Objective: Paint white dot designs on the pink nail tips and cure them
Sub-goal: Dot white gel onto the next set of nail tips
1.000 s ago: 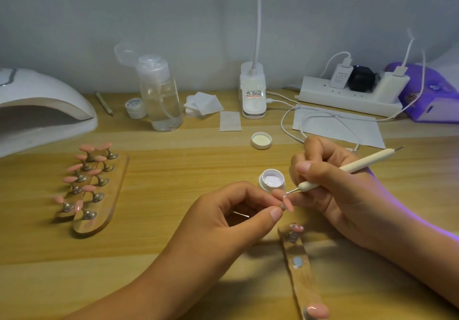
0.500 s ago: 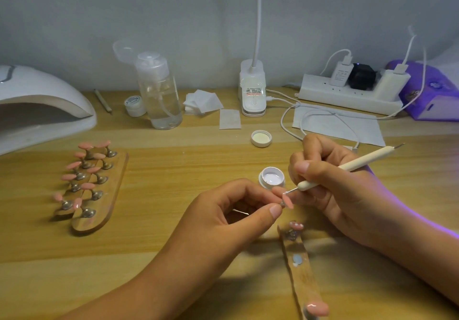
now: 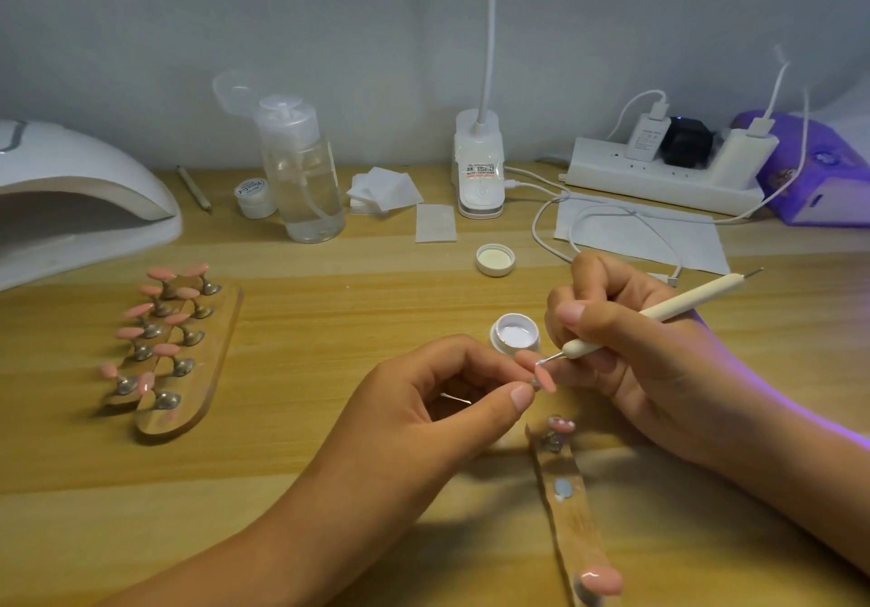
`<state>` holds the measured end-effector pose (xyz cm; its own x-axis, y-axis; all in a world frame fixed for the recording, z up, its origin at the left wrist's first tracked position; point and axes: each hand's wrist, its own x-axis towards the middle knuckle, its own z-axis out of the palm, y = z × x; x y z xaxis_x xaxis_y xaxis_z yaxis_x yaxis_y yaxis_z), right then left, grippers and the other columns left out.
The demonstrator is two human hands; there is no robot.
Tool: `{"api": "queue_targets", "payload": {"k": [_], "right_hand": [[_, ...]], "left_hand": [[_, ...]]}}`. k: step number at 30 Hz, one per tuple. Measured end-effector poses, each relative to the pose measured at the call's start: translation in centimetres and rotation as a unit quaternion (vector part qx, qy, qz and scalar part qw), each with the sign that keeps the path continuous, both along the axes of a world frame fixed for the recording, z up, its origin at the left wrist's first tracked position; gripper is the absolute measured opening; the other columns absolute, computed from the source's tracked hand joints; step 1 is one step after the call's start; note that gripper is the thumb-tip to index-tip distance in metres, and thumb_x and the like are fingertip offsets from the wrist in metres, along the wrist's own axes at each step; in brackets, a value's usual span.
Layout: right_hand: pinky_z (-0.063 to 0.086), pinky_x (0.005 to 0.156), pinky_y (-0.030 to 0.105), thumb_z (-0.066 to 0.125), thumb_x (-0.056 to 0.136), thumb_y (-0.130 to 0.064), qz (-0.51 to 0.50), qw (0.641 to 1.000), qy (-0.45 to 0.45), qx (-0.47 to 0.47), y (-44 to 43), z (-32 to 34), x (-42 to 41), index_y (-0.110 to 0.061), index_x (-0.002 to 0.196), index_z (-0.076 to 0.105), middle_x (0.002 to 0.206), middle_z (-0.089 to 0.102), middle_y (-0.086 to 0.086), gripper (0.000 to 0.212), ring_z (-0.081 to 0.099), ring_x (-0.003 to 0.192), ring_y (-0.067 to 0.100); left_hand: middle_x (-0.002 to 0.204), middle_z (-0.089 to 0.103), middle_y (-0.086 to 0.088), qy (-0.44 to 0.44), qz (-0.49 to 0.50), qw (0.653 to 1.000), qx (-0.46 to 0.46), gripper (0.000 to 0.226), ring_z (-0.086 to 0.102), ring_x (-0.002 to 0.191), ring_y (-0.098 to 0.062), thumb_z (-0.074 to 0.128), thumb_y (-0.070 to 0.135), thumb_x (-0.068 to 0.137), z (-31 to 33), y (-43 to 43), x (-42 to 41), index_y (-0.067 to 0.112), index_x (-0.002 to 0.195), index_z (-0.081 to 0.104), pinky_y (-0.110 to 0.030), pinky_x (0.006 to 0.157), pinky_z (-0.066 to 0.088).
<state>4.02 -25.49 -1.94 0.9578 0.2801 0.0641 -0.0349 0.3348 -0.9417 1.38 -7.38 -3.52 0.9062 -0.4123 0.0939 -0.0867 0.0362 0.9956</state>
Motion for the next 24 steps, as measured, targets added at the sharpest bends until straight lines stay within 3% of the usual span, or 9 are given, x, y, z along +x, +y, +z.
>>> {"api": "queue_targets", "payload": {"k": [9, 13, 19, 22, 24], "right_hand": [[0.052, 0.048, 0.019, 0.056, 0.074, -0.003, -0.008, 1.000, 0.005, 0.005, 0.1, 0.0, 0.0, -0.019, 0.051, 0.050, 0.050, 0.043, -0.001, 0.028, 0.044, 0.046, 0.004], [0.052, 0.049, 0.020, 0.063, 0.072, -0.004, -0.003, 1.000, 0.006, 0.002, -0.1, -0.1, 0.1, -0.018, 0.052, 0.050, 0.050, 0.043, 0.000, 0.028, 0.045, 0.047, 0.005], [0.057, 0.073, 0.035, 0.077, 0.076, -0.031, -0.004, 0.999, -0.019, 0.042, -0.8, -0.7, 0.8, -0.020, 0.066, 0.053, 0.050, 0.036, -0.004, 0.028, 0.033, 0.047, 0.007], [0.055, 0.084, 0.035, 0.072, 0.075, -0.038, -0.056, 0.996, -0.069, -0.011, -1.0, -0.9, 1.6, -0.022, 0.074, 0.062, 0.056, 0.049, -0.006, 0.018, 0.053, 0.054, 0.003], [0.053, 0.093, 0.035, 0.073, 0.076, -0.037, -0.085, 0.983, -0.124, -0.101, -1.2, -1.0, 1.9, -0.025, 0.085, 0.070, 0.078, 0.068, -0.008, 0.015, 0.068, 0.079, 0.007]], "left_hand": [[0.091, 0.074, 0.011, -0.004, -0.003, 1.000, 0.002, 0.007, 0.059, 0.075, -0.001, 0.066, 0.019, 0.080, 0.1, 0.0, 0.0, 0.018, 0.084, 0.072, -0.012, 0.067, 0.046], [0.091, 0.074, 0.011, -0.004, -0.004, 1.000, 0.002, 0.007, 0.059, 0.075, -0.002, 0.066, 0.019, 0.080, 0.0, 0.0, 0.0, 0.018, 0.084, 0.072, -0.012, 0.067, 0.046], [0.088, 0.074, 0.004, 0.006, -0.001, 1.000, 0.011, 0.010, 0.057, 0.071, -0.003, 0.068, 0.022, 0.079, 0.1, 0.1, 0.0, 0.017, 0.086, 0.072, -0.012, 0.064, 0.046], [0.087, 0.074, 0.006, 0.011, -0.007, 1.000, 0.008, 0.011, 0.057, 0.070, -0.002, 0.068, 0.021, 0.079, 0.2, 0.0, 0.0, 0.014, 0.087, 0.072, -0.011, 0.063, 0.045], [0.086, 0.074, 0.010, 0.012, -0.008, 1.000, 0.007, 0.011, 0.056, 0.068, 0.000, 0.068, 0.021, 0.079, 0.2, 0.0, 0.0, 0.015, 0.087, 0.072, -0.011, 0.062, 0.045]]}}
